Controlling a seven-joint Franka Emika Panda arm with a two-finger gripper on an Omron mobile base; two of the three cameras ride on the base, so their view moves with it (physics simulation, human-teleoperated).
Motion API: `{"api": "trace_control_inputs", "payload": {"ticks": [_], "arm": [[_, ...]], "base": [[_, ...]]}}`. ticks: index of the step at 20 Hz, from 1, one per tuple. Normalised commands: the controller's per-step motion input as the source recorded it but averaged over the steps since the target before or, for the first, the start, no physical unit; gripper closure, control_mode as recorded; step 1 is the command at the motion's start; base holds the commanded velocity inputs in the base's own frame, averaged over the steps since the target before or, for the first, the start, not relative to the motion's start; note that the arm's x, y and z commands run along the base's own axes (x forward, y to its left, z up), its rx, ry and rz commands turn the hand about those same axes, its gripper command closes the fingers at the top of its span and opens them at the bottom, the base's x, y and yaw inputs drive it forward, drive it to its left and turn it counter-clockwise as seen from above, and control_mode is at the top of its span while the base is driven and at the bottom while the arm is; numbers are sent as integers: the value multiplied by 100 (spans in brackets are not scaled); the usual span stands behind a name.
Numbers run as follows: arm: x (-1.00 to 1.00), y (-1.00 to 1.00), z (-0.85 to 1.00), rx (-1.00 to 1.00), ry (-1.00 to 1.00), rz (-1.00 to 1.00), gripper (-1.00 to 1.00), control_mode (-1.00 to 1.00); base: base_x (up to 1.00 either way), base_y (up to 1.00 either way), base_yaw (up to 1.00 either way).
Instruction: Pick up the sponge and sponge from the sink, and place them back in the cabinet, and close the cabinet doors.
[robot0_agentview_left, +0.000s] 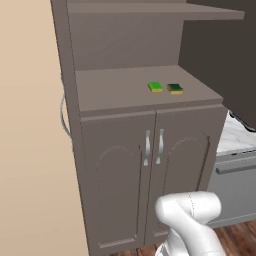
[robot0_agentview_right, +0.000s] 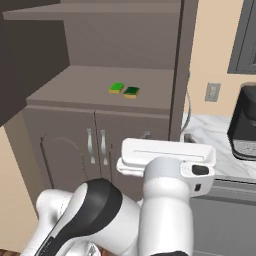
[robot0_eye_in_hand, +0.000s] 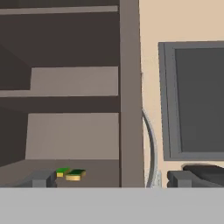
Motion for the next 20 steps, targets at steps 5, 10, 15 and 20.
{"api": "trace_control_inputs", "payload": {"ticks": [5,10,15,20], "arm": [[0,-20,0,0,0,2,-100,-100],[1,-19,-1,0,0,3,-100,-100],[11,-15,-5,0,0,3,-100,-100],[12,-17,-2,0,0,4,-100,-100]], "base": [[0,0,0],[0,0,0],[0,0,0],[0,0,0]]}}
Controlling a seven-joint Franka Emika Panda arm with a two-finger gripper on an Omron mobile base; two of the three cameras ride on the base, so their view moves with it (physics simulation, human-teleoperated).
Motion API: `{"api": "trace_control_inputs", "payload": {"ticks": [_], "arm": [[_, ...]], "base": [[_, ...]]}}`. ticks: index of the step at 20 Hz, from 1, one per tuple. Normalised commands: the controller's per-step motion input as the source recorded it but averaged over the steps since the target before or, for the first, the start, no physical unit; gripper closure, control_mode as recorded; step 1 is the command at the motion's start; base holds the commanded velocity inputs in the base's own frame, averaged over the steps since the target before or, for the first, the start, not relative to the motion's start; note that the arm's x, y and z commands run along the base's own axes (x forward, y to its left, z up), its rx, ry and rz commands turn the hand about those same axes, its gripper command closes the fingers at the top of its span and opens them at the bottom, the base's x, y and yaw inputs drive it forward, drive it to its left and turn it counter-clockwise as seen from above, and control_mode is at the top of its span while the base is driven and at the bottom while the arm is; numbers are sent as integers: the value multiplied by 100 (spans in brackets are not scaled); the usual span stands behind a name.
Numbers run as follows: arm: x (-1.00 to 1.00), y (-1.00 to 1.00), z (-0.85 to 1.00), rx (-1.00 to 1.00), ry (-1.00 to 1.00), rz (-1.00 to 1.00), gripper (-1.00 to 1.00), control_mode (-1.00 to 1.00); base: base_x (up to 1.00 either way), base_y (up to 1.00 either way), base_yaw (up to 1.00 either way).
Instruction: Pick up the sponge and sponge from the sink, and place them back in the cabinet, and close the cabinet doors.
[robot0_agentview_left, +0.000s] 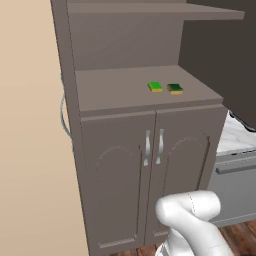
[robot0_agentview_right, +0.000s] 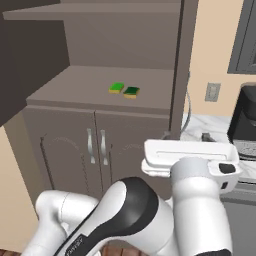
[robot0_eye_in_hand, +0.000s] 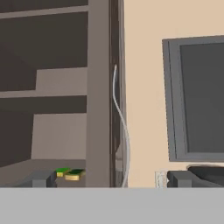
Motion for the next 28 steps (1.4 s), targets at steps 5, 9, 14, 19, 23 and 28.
{"api": "trace_control_inputs", "payload": {"ticks": [5,9,14,19,23,28], "arm": [[13,-21,-1,0,0,5,-100,-100],[11,-19,-4,0,0,5,-100,-100],[10,-16,-6,0,0,6,-100,-100],[15,-9,-7,0,0,5,-100,-100],[19,-4,-8,0,0,3,-100,-100],[25,-2,-6,0,0,2,-100,-100]], "base": [[0,0,0],[0,0,0],[0,0,0],[0,0,0],[0,0,0],[0,0,0]]}}
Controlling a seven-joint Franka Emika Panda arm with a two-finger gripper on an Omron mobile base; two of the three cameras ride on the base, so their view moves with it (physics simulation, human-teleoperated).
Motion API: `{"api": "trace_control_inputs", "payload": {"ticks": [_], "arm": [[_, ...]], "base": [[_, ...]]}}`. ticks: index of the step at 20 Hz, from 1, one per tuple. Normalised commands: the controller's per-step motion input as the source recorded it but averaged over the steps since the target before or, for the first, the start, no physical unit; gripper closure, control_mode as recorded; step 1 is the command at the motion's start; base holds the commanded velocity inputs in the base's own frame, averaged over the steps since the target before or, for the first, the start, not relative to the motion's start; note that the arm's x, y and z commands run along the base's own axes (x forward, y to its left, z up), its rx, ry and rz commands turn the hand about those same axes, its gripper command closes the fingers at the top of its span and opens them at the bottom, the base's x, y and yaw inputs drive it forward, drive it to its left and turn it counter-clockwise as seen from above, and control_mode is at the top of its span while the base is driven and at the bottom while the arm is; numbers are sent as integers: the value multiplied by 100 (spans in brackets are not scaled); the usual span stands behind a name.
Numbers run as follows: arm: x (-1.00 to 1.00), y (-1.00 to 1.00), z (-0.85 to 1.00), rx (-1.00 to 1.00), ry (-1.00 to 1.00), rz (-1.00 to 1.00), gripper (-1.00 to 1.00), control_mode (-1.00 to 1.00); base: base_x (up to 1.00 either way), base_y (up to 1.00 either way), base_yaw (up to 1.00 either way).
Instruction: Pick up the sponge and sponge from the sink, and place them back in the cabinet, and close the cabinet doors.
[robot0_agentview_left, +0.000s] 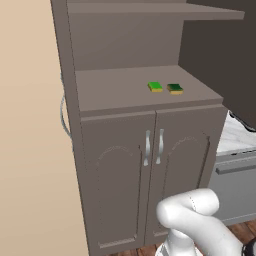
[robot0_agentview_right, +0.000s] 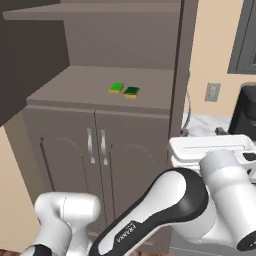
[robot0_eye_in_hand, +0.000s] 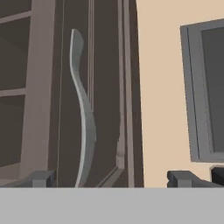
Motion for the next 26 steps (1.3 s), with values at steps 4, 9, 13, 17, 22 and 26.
{"api": "trace_control_inputs", "payload": {"ticks": [4,9,13,17,22,26], "arm": [[23,-11,-2,0,0,2,-100,-100],[13,-19,0,0,0,3,-100,-100],[7,-9,0,0,0,3,-100,-100],[8,-1,-3,0,0,1,-100,-100],[15,0,-1,0,0,0,-100,-100],[20,0,-3,0,0,0,-100,-100]], "base": [[0,0,0],[0,0,0],[0,0,0],[0,0,0],[0,0,0],[0,0,0]]}}
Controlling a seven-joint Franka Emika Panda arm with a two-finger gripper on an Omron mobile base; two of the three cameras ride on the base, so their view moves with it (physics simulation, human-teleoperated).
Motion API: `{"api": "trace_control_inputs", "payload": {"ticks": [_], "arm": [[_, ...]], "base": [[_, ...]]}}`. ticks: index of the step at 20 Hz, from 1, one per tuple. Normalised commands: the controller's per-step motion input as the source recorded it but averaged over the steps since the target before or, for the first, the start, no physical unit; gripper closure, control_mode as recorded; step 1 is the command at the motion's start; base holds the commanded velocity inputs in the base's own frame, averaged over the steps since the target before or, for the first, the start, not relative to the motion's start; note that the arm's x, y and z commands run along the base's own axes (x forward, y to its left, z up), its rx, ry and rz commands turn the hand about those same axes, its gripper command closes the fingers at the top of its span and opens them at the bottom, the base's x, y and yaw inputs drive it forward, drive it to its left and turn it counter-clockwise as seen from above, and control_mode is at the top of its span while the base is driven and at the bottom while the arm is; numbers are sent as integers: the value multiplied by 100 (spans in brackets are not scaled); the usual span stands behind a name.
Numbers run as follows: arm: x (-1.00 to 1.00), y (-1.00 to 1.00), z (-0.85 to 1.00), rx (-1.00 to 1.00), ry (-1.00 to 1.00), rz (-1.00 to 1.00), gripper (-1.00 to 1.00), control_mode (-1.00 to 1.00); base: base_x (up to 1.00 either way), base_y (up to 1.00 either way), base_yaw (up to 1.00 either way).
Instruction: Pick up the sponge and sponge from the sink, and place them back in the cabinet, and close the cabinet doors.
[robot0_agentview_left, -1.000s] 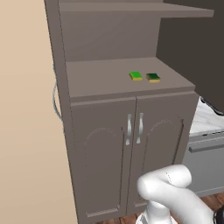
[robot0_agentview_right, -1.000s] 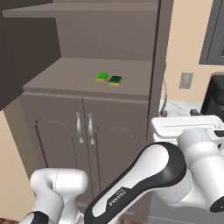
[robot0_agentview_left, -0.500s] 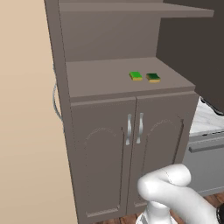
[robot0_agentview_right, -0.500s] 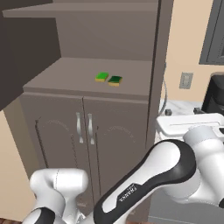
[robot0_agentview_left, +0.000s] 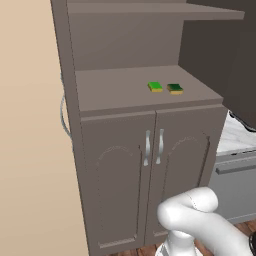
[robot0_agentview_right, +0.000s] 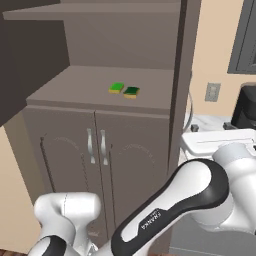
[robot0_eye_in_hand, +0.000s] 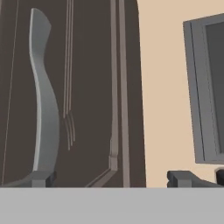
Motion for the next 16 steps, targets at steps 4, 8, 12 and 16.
{"api": "trace_control_inputs", "payload": {"ticks": [4,8,12,16], "arm": [[16,0,-1,0,0,0,-100,-100],[4,0,0,0,0,0,-100,-100],[0,18,0,0,0,0,-100,-100],[0,36,0,0,0,0,-100,-100]], "base": [[0,0,0],[0,0,0],[0,0,0],[0,0,0]]}}
